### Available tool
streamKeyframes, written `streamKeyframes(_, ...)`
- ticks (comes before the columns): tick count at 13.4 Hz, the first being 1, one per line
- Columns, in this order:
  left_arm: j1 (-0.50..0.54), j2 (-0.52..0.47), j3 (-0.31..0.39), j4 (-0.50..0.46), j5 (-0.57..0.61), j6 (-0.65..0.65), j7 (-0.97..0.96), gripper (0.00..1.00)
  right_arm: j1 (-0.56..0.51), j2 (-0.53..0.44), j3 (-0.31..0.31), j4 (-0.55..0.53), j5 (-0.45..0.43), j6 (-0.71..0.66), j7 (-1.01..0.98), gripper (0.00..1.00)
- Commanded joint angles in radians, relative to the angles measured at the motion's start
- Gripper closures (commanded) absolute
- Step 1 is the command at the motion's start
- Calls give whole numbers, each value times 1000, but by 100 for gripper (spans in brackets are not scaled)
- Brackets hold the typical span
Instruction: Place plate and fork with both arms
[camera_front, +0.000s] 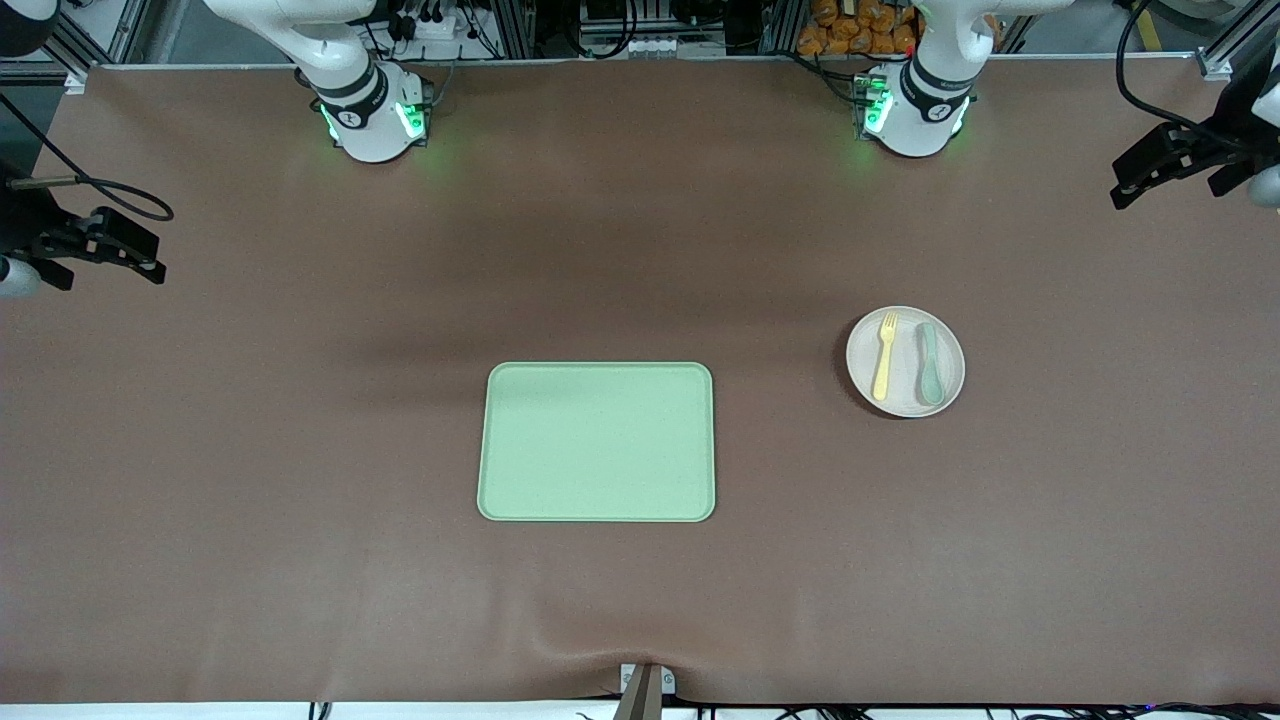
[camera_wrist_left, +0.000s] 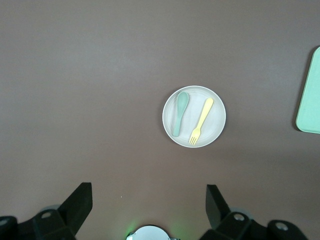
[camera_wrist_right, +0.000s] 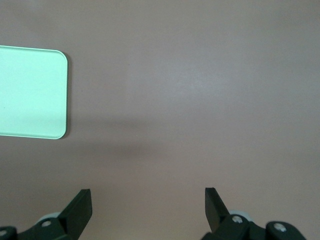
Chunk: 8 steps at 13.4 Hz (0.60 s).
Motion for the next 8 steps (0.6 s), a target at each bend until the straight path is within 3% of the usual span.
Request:
streamKeyframes(1,-1,-15,13,-2,7,-14,20,0,-6,12,3,23,16,-8,13,0)
streamKeyframes(5,16,22,18,4,4,-14,22,0,-7,12,3,23,16,-8,13,0)
streamKeyframes(8,29,64,18,-78,2,47,17,0,-9,12,3,23,16,-8,13,0)
